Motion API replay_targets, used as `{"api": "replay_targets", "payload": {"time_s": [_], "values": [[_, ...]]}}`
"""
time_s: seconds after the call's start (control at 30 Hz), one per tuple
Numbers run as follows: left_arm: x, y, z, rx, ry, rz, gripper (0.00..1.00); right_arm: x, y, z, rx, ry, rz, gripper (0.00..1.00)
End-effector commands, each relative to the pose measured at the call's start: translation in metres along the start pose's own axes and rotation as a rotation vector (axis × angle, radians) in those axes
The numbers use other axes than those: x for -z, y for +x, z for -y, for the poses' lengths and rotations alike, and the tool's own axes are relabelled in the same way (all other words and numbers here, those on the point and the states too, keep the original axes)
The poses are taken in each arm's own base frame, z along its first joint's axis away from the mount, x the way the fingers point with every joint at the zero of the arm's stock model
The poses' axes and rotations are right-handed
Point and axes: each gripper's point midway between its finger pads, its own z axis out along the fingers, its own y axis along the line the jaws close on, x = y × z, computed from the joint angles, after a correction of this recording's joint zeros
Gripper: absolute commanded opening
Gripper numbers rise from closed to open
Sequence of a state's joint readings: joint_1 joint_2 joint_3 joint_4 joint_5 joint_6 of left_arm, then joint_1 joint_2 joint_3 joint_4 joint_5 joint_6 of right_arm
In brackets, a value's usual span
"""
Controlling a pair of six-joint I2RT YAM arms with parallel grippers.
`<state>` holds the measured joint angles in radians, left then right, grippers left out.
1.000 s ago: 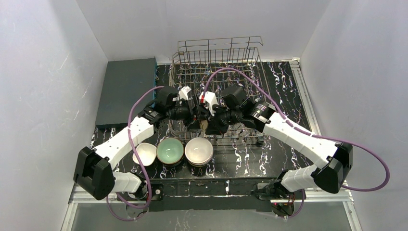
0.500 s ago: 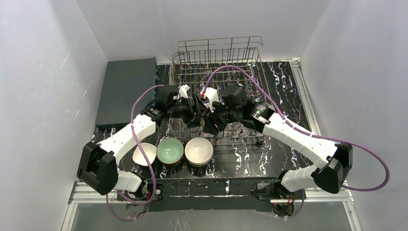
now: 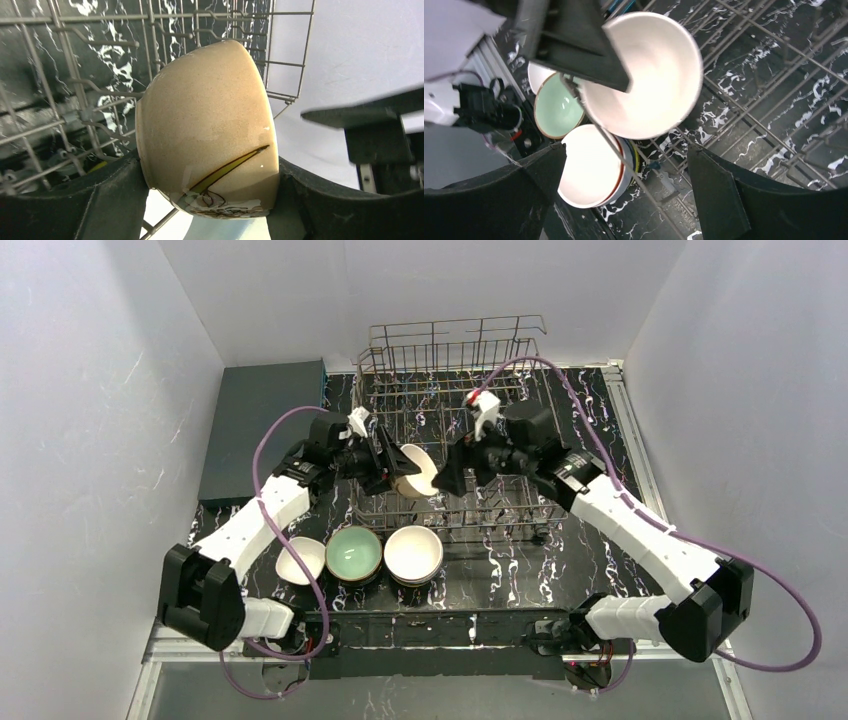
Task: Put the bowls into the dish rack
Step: Turn the bowl upside down on the dish rack.
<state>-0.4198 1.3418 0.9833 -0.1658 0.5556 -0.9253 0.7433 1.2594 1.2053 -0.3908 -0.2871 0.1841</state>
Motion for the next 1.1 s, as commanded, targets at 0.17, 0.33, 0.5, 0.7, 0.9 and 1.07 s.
{"api": "replay_targets", "payload": {"time_s": [0.17, 0.33, 0.5, 0.7, 0.9, 1.07], "values": [[0.060, -0.031, 0.066, -0.485, 0.174, 0.273, 0.18, 0.022, -0.026, 0.015, -0.298, -0.226, 0.147, 0.99], [0.076, -0.035, 0.085, -0.741, 0.252, 0.374, 0.15, 0.023, -0.026, 0.024, -0.334, -0.236, 0.160, 0.99], [0.081, -0.039, 0.095, -0.980, 0.268, 0.395, 0.15, 0.025, -0.020, 0.036, -0.344, -0.201, 0.152, 0.99], [0.077, -0.048, 0.101, -1.198, 0.271, 0.404, 0.12, 0.028, -0.009, 0.051, -0.322, -0.127, 0.126, 0.99], [0.064, -0.052, 0.103, -1.384, 0.299, 0.368, 0.06, 0.034, -0.001, 0.063, -0.305, -0.060, 0.096, 0.99], [0.050, -0.056, 0.103, -1.482, 0.321, 0.324, 0.02, 0.035, 0.009, 0.071, -0.313, -0.024, 0.076, 0.99]]}}
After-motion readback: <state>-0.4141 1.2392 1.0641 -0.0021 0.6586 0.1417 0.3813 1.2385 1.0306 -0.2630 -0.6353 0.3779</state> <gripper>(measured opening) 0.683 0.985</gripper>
